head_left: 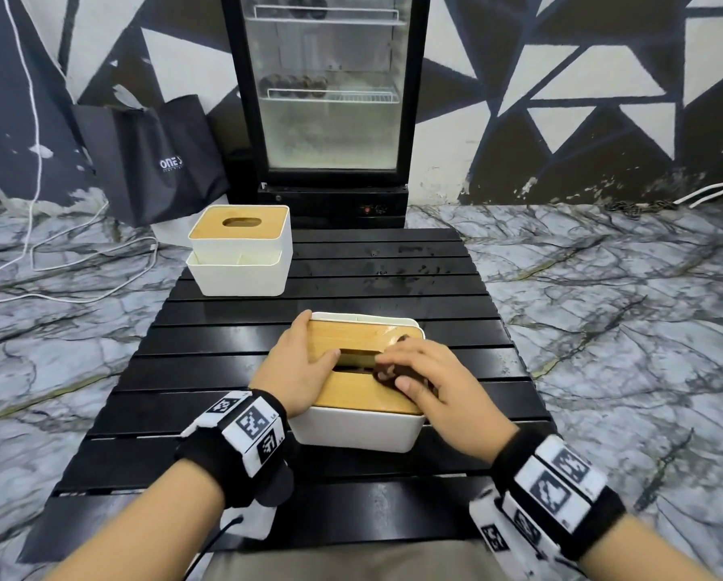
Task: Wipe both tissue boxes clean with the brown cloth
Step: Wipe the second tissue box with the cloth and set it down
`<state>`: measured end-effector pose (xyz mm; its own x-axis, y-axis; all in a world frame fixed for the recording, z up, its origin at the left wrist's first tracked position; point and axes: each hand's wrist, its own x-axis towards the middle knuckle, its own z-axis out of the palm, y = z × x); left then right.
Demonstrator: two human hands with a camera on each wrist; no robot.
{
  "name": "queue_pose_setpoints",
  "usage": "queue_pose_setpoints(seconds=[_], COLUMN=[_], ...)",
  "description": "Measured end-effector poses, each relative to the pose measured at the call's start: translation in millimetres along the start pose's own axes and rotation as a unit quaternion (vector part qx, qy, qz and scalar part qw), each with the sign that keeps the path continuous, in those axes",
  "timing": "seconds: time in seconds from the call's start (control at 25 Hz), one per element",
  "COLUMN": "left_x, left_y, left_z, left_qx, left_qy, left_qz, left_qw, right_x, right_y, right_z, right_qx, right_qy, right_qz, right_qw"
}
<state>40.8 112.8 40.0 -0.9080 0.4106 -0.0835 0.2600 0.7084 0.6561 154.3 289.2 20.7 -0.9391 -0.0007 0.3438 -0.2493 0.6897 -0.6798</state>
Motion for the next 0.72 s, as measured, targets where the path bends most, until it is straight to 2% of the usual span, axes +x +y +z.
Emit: queue_pose_setpoints(seconds=[0.16, 0.32, 0.6, 0.72], left_x=[-1, -1, 0, -2], left_y=[0, -1, -2, -1], left_z=[-1, -4, -3, -3], left_qx=[0.013, 0.024, 0.030, -0.020], left_qy=[-0.006, -0.019, -0.014, -0.004], left_qz=[0.004, 0.011, 0.010, -0.002], left_qw=[1.000, 0.999, 0.999, 1.000], right_x=[-22, -4, 34, 33], right_y=[-6, 0, 16, 10], right_z=[4, -3, -8, -8], right_qx=[0.006, 0.003, -0.024, -0.029], right_qy=[-0.022, -0.022, -0.009, -0.003], right_qz=[-0.026, -0.030, 0.040, 0.060], right_qw=[0.999, 0.999, 0.999, 0.998])
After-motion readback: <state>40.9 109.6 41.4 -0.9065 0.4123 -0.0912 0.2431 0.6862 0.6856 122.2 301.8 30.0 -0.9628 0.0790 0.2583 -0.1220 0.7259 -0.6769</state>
